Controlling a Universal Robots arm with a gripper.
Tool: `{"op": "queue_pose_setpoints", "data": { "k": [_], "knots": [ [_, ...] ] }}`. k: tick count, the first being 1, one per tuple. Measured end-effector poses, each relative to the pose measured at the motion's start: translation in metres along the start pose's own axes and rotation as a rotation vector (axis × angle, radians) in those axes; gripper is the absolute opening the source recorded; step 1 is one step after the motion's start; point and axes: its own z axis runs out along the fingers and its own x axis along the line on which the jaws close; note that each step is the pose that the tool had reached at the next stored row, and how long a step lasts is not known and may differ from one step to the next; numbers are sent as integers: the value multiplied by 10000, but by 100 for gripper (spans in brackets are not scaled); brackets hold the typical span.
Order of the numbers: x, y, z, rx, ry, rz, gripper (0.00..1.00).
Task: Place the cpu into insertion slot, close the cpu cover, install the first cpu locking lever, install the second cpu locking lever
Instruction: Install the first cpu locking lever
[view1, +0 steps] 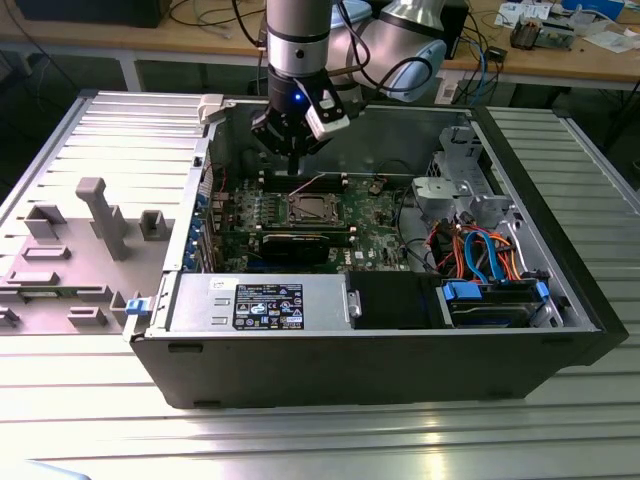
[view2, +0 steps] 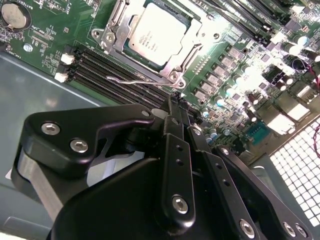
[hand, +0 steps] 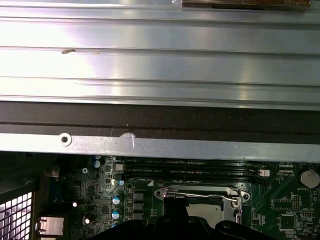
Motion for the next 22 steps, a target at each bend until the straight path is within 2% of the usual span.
{"op": "queue_pose_setpoints", "data": {
  "k": [22],
  "knots": [
    [-6, -1, 11, -3, -3, -2, 11]
  ]
}}
